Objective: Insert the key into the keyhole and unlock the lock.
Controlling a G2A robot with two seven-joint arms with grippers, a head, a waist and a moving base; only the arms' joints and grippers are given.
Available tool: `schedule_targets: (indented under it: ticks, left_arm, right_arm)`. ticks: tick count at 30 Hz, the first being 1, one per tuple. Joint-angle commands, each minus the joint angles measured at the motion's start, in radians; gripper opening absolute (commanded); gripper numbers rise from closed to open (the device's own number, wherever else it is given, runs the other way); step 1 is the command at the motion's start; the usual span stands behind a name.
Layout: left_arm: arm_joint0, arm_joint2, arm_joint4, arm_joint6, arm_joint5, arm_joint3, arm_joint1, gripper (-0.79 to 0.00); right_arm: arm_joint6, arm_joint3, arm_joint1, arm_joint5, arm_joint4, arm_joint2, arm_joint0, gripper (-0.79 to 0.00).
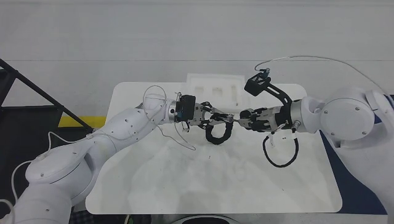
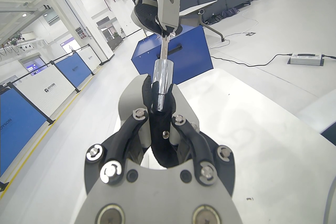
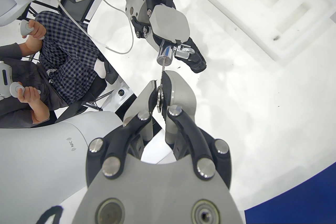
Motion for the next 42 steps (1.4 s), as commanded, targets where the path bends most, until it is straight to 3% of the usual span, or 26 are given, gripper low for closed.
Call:
schedule_targets:
  ticks: [1, 36, 38, 39, 40, 42]
  left_arm:
    - [0.000, 0.000, -0.001, 0.001, 0.001, -0.001, 0.001, -0.785]
    - [0.004, 0.000, 0.007, -0.009, -0.009, -0.007, -0.001, -0.785]
    - [0.006, 0.000, 0.000, -0.010, -0.010, -0.006, -0.002, -0.785]
    - [0.007, 0.000, -0.005, -0.012, -0.012, -0.005, -0.002, -0.785]
    - [0.008, 0.000, -0.011, -0.015, -0.015, -0.004, -0.002, -0.785]
    - [0.010, 0.000, -0.019, -0.024, -0.024, -0.004, -0.002, -0.785]
  right_arm:
    - [0.000, 0.002, 0.000, 0.000, 0.002, -0.004, 0.001, -0.785]
    - [-0.067, 0.082, -0.020, 0.060, 0.022, -0.080, 0.028, -0.785]
    - [-0.071, 0.088, -0.022, 0.062, 0.029, -0.084, 0.030, -0.391]
    - [-0.075, 0.091, -0.022, 0.063, 0.032, -0.084, 0.032, -0.040]
    - [-0.081, 0.095, -0.023, 0.064, 0.036, -0.083, 0.033, 0.000]
    - [-0.094, 0.102, -0.024, 0.060, 0.052, -0.077, 0.034, 0.000]
